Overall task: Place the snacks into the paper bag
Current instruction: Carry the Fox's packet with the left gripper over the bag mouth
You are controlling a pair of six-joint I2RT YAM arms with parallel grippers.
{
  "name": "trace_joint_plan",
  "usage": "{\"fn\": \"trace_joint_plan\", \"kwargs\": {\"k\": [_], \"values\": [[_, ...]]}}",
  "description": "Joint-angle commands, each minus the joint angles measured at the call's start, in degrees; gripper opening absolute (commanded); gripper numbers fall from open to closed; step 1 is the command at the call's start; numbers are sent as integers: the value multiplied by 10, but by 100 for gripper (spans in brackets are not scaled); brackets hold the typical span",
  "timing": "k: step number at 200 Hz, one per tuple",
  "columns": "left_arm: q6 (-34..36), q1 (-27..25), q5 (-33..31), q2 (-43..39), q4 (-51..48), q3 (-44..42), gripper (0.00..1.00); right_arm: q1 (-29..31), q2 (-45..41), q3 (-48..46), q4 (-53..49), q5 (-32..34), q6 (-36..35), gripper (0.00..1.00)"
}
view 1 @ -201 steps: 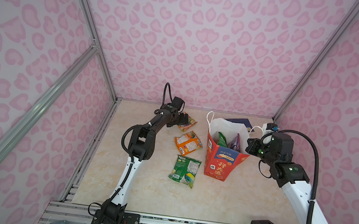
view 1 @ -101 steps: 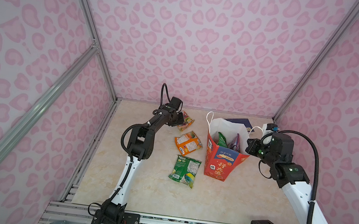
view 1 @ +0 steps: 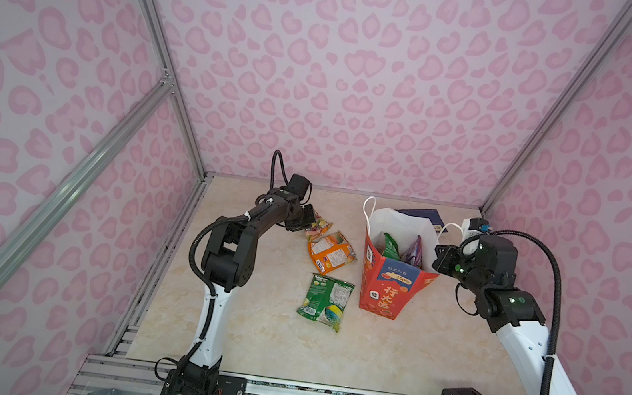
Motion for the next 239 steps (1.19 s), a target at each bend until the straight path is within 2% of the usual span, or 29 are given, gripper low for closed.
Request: {"fn": "trace_joint_plan", "kwargs": {"k": [1,90,143,169,198,239], "values": [[-8,5,9,-58,65,-48,8,0,-2,-3,23,-4,-3,0],[-28,6,6,-279,132,-276,6,1,-1,-4,24,-9,-2,0],[-14,0,-9,-481,101,-383,6,2,2,-5,27,-17,-2,0],[2,-33,-33,-556,52,-376,6,3,1,-5,28,-19,-1,0],[14,-102,-72,-615,22,-334,7,6,1,-4,28,-19,-2,0],[24,-210,-112,-617,11,-246,7,10,1,-3,26,-19,-2,0]]}}
